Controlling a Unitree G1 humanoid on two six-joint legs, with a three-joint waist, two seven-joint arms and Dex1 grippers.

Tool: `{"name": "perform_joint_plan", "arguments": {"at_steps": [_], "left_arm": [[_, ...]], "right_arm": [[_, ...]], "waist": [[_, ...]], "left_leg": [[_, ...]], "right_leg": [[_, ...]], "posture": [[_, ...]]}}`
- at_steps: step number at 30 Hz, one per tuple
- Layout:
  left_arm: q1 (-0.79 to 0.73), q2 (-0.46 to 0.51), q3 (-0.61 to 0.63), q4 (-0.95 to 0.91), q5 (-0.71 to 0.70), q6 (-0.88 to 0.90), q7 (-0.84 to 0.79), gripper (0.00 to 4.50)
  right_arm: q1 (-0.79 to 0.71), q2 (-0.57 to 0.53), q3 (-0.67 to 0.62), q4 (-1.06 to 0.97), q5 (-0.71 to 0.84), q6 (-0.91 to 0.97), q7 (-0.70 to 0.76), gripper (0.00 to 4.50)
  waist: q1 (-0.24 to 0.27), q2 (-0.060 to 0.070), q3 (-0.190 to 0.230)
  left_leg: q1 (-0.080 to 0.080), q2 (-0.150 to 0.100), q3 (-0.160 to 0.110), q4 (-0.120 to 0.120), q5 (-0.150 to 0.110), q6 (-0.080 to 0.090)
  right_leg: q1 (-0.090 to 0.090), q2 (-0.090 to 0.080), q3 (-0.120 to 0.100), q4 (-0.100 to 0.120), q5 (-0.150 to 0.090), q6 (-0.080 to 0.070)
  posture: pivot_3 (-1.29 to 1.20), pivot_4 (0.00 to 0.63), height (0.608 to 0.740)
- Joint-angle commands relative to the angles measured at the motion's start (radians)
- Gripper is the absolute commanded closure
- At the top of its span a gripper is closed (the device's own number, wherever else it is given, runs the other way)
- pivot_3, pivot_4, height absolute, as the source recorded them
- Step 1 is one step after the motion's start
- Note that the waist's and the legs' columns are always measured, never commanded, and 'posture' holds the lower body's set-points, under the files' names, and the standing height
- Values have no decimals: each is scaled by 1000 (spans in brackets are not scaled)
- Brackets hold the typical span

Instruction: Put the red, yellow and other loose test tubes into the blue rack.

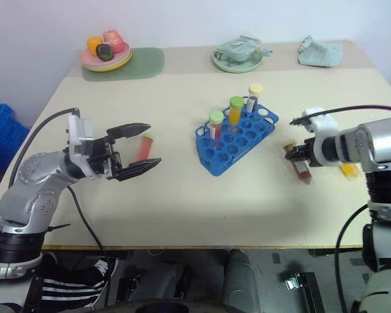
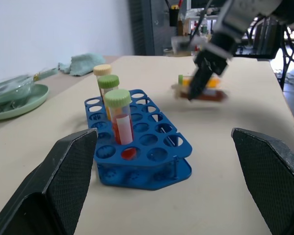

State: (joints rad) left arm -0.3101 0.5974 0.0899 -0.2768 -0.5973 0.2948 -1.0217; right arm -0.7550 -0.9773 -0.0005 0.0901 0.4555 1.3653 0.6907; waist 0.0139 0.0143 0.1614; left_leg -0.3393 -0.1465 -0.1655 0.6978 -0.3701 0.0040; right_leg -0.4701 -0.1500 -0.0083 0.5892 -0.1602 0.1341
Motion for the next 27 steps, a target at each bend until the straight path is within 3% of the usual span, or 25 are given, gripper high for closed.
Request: {"name": "perform_joint_plan", "arguments": {"at_steps": [1,6,11,20,27], "left_arm": [[-17,-1,6,-4,1,-19,-2,0],[-48,1,5,26,3,-25,-15,0],[-84,-4,5,70,8,-36,-28,0],[-90,-16,-3,98,17,-48,-32,0],[-96,-15,-5,100,18,-36,-23,0]], "right_arm": [[23,28,-137,-50,-2,-244,14,3526],[81,177,-323,-110,15,-538,-51,3526],[154,387,-404,-188,40,-753,-135,3526],[189,637,-349,-29,-64,-1230,-204,3526],[134,675,-302,266,-164,-1544,-208,3526]], "waist": [[0,0,0],[0,0,0],[-1,0,0],[-6,0,0],[-13,1,0]], "left_leg": [[0,0,0,0,0,0],[0,1,0,0,0,0],[0,1,0,0,0,0],[1,1,0,0,0,0],[1,1,0,-1,0,0]], "right_leg": [[0,0,0,-1,1,0],[1,1,0,-2,2,0],[1,1,0,-3,2,0],[1,2,0,-4,3,0],[1,2,0,-4,3,0]], "posture": [[0,150,740],[0,150,740],[0,150,740],[0,150,740],[0,150,740]]}}
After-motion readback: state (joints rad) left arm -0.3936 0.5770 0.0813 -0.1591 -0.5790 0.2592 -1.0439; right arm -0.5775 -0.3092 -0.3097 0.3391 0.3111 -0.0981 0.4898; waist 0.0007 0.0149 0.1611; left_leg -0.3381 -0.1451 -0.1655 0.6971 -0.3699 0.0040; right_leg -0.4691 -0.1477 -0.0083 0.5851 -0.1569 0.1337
